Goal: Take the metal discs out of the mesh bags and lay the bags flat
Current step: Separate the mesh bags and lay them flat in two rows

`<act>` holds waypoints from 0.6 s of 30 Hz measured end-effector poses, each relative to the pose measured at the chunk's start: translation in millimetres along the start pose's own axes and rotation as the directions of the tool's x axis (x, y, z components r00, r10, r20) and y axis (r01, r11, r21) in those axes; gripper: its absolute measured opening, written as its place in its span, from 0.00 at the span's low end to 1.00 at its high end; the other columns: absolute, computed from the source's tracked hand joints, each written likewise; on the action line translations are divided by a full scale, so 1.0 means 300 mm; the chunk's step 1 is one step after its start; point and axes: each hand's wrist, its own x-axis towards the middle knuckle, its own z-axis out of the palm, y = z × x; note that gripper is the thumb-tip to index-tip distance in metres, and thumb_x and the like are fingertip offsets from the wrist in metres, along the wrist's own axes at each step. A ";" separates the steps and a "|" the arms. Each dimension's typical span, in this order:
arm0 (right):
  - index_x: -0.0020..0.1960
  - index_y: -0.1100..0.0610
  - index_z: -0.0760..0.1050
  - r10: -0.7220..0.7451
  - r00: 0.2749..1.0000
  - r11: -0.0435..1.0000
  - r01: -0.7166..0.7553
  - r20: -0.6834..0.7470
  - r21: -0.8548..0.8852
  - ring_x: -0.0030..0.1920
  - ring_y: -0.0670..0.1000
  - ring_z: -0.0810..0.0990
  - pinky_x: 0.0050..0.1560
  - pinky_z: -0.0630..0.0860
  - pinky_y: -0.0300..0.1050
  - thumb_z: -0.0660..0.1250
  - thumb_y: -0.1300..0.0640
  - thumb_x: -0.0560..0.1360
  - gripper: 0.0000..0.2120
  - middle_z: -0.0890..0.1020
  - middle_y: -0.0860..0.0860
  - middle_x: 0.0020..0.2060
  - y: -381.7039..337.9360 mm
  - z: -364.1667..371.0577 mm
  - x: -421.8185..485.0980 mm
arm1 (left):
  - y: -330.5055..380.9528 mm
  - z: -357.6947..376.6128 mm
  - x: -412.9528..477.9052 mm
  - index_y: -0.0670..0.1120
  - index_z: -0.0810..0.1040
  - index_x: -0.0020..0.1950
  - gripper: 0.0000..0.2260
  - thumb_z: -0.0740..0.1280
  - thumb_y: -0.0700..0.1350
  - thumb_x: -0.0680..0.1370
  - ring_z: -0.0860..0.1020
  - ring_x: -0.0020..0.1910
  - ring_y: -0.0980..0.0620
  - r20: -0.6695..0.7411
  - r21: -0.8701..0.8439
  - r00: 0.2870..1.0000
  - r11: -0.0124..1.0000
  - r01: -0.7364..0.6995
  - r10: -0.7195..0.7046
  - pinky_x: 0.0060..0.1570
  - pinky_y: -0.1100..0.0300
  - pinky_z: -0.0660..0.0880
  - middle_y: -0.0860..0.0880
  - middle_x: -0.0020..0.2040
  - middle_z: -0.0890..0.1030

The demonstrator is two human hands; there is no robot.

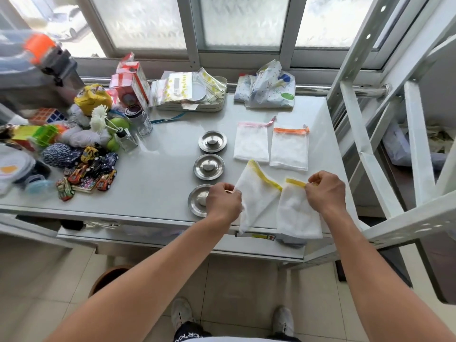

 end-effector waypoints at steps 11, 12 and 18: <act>0.55 0.60 0.79 0.007 0.998 0.987 0.005 -0.070 0.163 0.50 0.56 0.79 0.50 0.71 0.42 0.66 0.54 0.76 0.13 0.82 0.57 0.51 0.014 -0.005 0.011 | 0.008 0.013 -0.134 0.49 0.55 0.77 0.30 0.60 0.59 0.79 0.62 0.71 0.39 0.560 0.785 0.683 -0.036 -0.618 0.469 0.62 0.45 0.67 0.41 0.77 0.57; 0.57 0.60 0.79 0.002 0.998 0.987 0.007 -0.057 0.160 0.52 0.57 0.79 0.51 0.70 0.41 0.65 0.55 0.76 0.13 0.82 0.57 0.52 0.016 -0.008 0.009 | -0.011 0.017 -0.125 0.51 0.56 0.76 0.32 0.61 0.62 0.77 0.57 0.75 0.39 0.653 0.718 0.638 -0.066 -0.693 0.408 0.67 0.44 0.63 0.42 0.78 0.55; 0.57 0.59 0.80 -0.064 0.996 0.997 0.061 0.068 0.039 0.53 0.57 0.80 0.52 0.69 0.39 0.65 0.61 0.73 0.13 0.83 0.56 0.53 0.037 -0.033 0.026 | -0.097 0.024 -0.060 0.55 0.44 0.79 0.35 0.55 0.66 0.78 0.43 0.79 0.41 0.696 0.710 0.684 -0.068 -0.701 0.219 0.74 0.42 0.53 0.45 0.81 0.42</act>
